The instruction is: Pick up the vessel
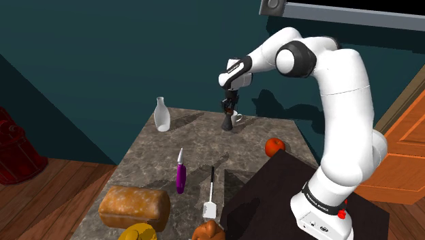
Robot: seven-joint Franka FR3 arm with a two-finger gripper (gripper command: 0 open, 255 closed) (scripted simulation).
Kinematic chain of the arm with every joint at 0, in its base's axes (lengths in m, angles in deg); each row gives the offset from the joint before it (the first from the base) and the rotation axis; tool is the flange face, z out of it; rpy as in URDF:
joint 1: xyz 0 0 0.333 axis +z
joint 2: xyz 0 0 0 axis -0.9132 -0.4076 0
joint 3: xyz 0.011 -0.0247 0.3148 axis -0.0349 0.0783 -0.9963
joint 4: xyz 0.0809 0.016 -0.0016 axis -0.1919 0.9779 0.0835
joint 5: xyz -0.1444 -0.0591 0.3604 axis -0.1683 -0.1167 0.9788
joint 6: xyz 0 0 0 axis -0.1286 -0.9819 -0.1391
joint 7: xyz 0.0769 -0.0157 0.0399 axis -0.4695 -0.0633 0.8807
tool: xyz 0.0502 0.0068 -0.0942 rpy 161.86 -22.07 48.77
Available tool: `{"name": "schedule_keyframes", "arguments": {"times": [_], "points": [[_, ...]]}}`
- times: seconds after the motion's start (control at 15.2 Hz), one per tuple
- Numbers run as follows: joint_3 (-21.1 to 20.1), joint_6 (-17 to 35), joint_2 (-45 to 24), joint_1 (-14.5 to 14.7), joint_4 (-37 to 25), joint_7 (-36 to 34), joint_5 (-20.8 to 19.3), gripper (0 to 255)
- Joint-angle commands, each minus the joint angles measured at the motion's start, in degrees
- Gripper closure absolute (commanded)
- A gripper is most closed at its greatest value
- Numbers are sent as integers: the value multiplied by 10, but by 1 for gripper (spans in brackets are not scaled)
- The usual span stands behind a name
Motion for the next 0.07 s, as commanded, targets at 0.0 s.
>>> {"name": "schedule_keyframes", "arguments": {"times": [0.0], "points": [[0, -3, 3, 1, 0, -1, -1, 255]]}}
